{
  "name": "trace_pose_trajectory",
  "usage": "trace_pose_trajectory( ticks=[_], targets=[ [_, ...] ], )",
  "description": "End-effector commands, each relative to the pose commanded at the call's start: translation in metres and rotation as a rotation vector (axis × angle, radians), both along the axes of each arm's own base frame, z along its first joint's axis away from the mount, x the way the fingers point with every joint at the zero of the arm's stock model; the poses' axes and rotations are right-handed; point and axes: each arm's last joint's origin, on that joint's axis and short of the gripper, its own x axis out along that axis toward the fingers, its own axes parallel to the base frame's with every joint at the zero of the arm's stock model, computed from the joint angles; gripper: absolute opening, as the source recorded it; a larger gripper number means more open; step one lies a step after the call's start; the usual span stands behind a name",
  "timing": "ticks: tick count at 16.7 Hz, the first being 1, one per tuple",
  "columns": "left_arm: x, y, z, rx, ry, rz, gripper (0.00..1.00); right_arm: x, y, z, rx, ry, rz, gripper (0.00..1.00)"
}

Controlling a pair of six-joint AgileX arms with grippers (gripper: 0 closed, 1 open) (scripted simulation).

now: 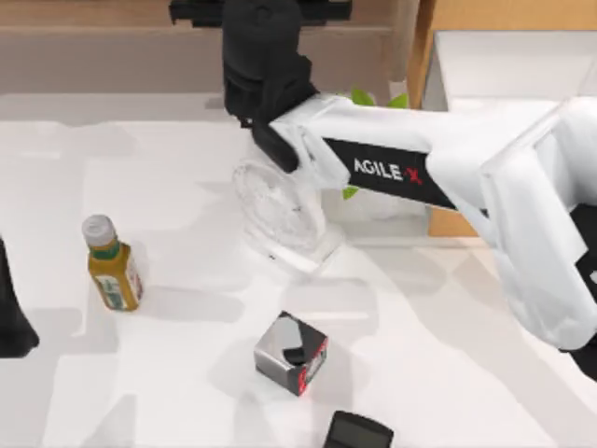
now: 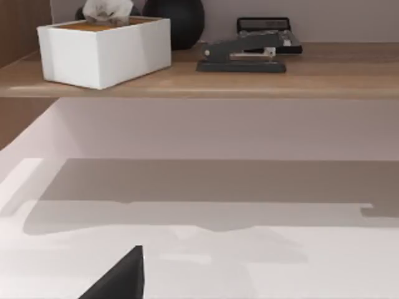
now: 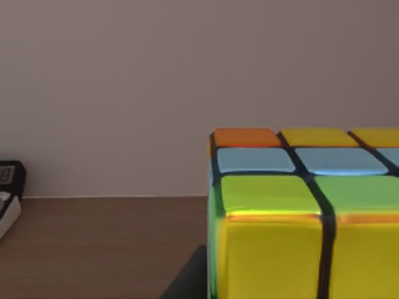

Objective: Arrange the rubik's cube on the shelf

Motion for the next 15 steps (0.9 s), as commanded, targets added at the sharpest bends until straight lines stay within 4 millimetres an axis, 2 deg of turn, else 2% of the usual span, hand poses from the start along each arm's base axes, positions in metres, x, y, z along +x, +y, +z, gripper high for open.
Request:
trace_pose_trajectory(
  ticks=[2, 6, 15],
  targets=[
    [0.0, 0.0, 0.0, 0.0, 0.0, 0.0, 1.0, 0.0088, -0.0025, -0.0036, -0.009, 0.01, 0.0, 0.0],
    [0.0, 0.0, 0.0, 0.0, 0.0, 0.0, 1.0, 0.01, -0.0029, -0.0042, -0.01, 0.012, 0.0, 0.0],
    [0.0, 0.0, 0.0, 0.0, 0.0, 0.0, 1.0, 0.01, -0.0029, -0.0042, -0.01, 0.012, 0.0, 0.68]
  ],
)
